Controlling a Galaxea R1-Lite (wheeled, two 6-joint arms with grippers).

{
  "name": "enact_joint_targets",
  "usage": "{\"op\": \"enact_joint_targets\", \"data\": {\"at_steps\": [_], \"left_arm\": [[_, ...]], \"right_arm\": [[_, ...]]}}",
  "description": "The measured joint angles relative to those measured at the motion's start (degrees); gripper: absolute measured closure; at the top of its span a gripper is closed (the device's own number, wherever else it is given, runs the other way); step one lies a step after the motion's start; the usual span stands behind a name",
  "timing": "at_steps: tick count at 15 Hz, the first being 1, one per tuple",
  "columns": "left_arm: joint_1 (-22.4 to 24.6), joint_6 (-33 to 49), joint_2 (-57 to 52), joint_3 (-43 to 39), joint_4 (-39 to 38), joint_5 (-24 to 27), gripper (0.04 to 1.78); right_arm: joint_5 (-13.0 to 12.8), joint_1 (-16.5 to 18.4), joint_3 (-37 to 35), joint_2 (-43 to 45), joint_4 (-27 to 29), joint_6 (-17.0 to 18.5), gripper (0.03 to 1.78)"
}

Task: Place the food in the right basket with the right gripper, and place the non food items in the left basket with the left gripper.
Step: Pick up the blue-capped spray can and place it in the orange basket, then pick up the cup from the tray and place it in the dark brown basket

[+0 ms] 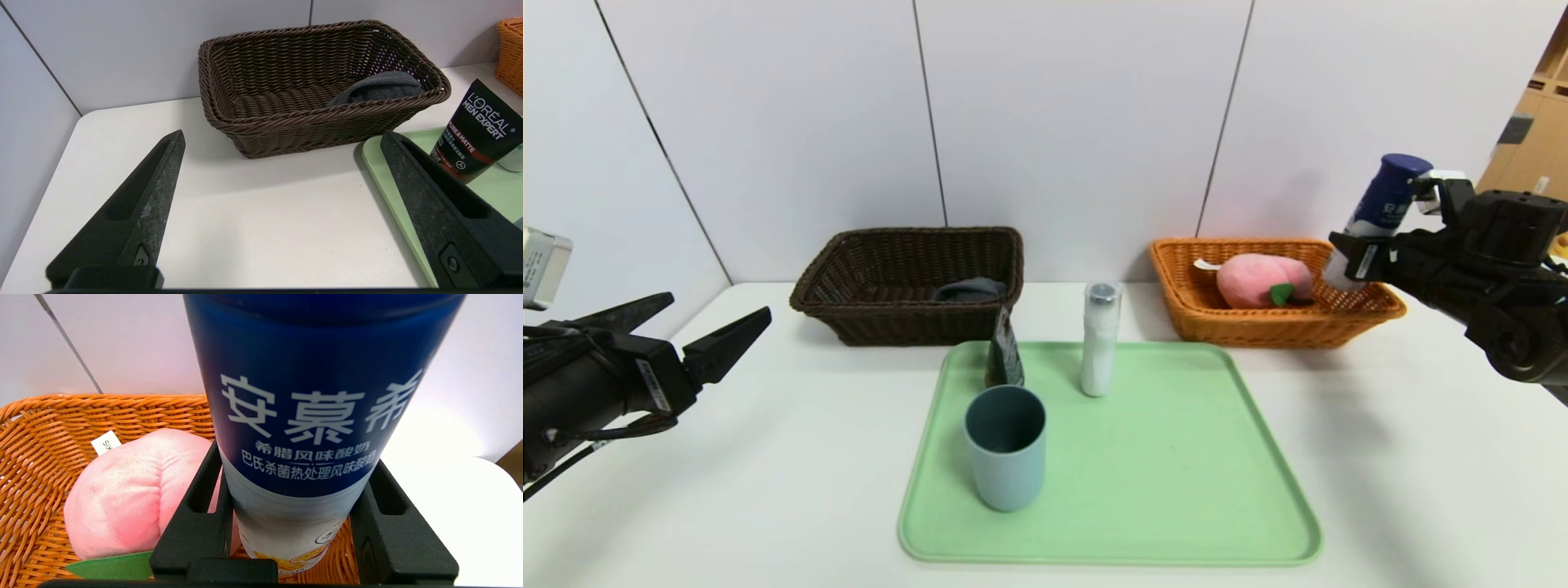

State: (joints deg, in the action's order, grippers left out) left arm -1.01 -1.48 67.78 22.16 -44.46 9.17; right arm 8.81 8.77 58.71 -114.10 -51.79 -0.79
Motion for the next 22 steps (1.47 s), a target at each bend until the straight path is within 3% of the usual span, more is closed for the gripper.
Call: {"op": "enact_joint_targets", "data": {"at_steps": [8,11,15,19,22], "left_arm": [[-0.02,-0.06,0.0,-0.11,0.0,0.0,0.13],[-0.02,-0.06,0.0,-0.11,0.0,0.01,0.13],[-0.04,-0.15,-0.02,0.0,-0.02,0.01,0.13],[-0.04,-0.1,-0.15,-0.06,0.0,0.01,0.13],[-0.04,0.07,-0.26,-0.06,-0.07,0.0,0.13]], "right_arm": [[0.02,-0.3,0.0,-0.54,1.57,-2.62,1.02],[0.06,-0.43,0.27,-0.54,0.9,-2.6,0.72],[0.06,-0.43,0.27,-0.28,0.02,-2.68,0.46],[0.09,-0.48,-0.56,3.46,0.9,-2.73,0.32],[0.39,-0.45,-7.23,10.58,1.66,-2.71,0.25]]}}
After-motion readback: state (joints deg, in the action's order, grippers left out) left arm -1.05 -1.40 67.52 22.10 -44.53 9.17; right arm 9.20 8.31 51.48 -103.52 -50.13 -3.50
